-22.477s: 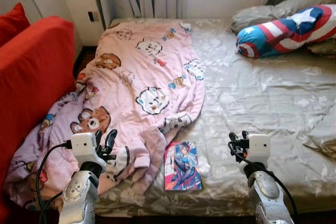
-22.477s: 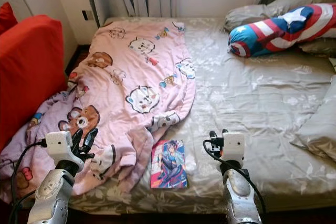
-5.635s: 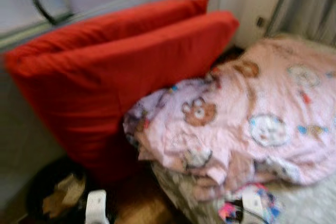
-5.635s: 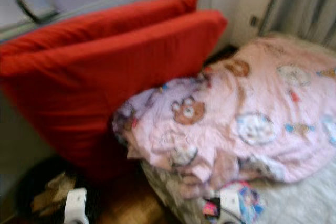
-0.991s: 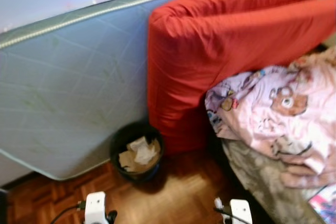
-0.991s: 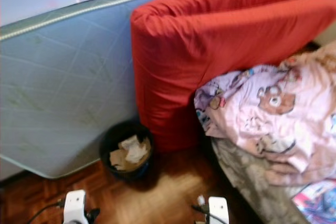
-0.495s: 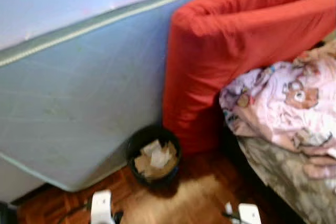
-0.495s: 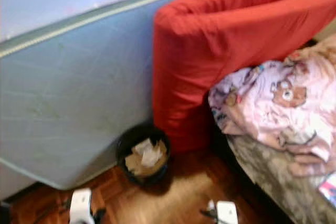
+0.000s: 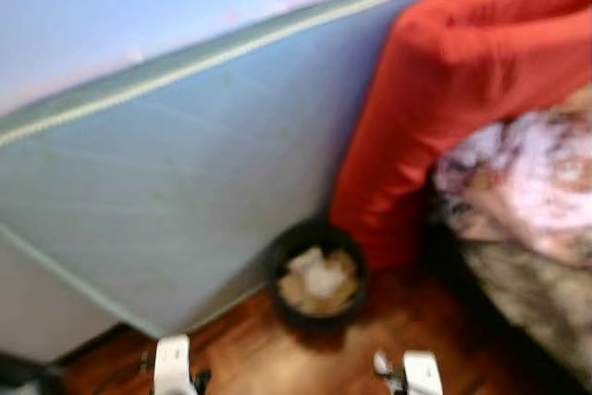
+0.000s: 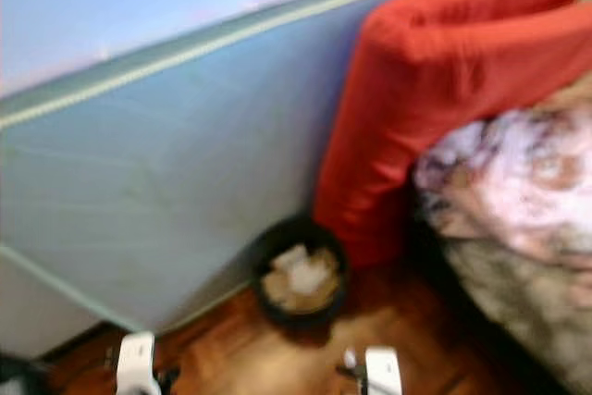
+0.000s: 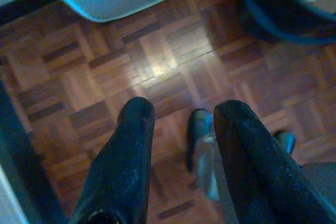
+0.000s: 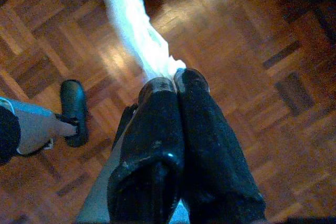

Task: Clean up the room

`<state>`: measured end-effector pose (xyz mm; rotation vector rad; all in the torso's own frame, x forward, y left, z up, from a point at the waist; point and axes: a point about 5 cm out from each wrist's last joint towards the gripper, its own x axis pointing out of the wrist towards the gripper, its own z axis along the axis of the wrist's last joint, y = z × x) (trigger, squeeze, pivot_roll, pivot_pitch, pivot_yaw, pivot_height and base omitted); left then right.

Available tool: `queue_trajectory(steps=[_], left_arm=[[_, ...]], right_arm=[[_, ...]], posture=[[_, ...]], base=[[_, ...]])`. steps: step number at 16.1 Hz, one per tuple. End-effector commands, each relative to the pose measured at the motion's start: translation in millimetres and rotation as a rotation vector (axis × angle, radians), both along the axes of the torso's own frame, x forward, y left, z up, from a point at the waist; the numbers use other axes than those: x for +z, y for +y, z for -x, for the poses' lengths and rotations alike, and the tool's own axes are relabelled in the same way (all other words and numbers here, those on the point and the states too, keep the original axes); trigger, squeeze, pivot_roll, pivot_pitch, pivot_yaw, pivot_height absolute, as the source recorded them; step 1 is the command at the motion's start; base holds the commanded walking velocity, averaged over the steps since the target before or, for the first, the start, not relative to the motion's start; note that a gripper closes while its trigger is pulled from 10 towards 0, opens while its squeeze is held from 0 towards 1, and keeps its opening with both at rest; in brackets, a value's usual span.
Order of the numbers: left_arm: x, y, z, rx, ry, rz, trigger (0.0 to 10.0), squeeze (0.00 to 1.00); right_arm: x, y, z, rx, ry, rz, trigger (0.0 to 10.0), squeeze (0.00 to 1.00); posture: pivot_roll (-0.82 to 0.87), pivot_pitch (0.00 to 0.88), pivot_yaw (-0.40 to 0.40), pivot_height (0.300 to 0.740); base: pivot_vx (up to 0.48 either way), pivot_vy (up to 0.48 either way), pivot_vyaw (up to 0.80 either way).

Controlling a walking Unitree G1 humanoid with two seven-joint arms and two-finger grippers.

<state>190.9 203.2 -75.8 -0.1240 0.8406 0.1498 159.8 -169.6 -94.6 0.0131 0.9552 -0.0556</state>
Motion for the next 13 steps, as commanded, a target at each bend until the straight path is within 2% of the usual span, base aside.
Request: queue_trajectory(steps=[1,8,9,11,13], left_arm=[[-3.4,-0.9,5.8,0.002,0.027,0.003,10.0,0.00],[-3.9,-0.2,7.0,0.005,0.028,0.005,10.0,0.00],[-3.9,-0.5,6.8,0.003,0.028,0.006,10.0,0.00],[-3.9,-0.8,6.6,0.001,0.031,0.011,10.0,0.00],[-3.4,-0.1,5.8,0.004,0.030,0.008,10.0,0.00]], right_arm=[[-4.6,-2.4,11.4,-0.015,0.038,0.002,10.0,0.00],[-3.3,-2.5,9.2,-0.007,0.018,0.014,10.0,0.00],[-3.0,-2.7,8.8,-0.007,0.013,0.016,10.0,0.00],[-2.9,-2.7,8.6,-0.007,0.012,0.010,10.0,0.00],[-2.9,-2.1,8.9,-0.034,0.006,-0.008,10.0,0.00]], posture=[[0.03,0.111,0.037,0.740],[0.03,0.114,0.037,0.740],[0.03,0.114,0.037,0.740],[0.03,0.114,0.035,0.740],[0.03,0.113,0.035,0.740]], base=[[0.000,0.307,0.00],[0.000,0.000,0.00],[0.000,0.000,0.80],[0.334,0.000,0.80],[0.341,0.000,0.00]])
